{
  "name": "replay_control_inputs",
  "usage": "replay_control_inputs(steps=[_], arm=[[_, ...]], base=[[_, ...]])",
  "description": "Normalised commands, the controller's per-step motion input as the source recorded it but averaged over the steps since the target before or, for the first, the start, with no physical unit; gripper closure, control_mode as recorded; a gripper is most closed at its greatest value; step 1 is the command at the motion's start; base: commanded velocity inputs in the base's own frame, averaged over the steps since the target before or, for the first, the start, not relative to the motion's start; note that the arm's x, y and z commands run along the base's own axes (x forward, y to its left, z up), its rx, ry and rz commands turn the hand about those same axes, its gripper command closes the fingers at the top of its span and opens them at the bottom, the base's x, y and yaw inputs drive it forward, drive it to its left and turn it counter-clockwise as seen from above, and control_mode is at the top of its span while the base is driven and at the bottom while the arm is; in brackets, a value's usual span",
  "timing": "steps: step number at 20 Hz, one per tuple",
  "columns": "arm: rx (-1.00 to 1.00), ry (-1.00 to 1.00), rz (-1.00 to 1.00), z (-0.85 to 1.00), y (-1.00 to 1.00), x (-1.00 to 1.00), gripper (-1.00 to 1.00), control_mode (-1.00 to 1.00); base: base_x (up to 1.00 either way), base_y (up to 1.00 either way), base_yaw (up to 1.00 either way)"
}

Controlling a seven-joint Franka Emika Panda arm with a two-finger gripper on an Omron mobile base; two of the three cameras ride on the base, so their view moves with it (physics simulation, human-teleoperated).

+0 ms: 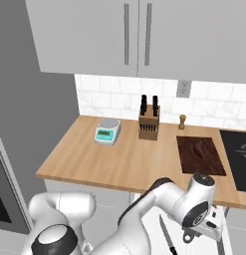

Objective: Place the appropriate cutting tool for cutting the potato skin on the cutting board.

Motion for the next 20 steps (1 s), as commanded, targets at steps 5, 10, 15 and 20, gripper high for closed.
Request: replay_control_inputs(steps=[5,10,15,20], arm=[[0.03,0.01,0.0,1.0,0.0,0.03,1.0,-1.0],[0.06,0.02,0.04,0.99,0.0,0.56,1.0,-1.0],[0.02,0.0,0.07,0.64,0.0,0.82,1.0,-1.0],[0.03,0.06,0.16,0.07,-0.08,1.0,1.0,-1.0]], base=[[0.0,0.0,0.0],[0.0,0.0,0.0],[0.0,0.0,0.0],[0.0,0.0,0.0]])
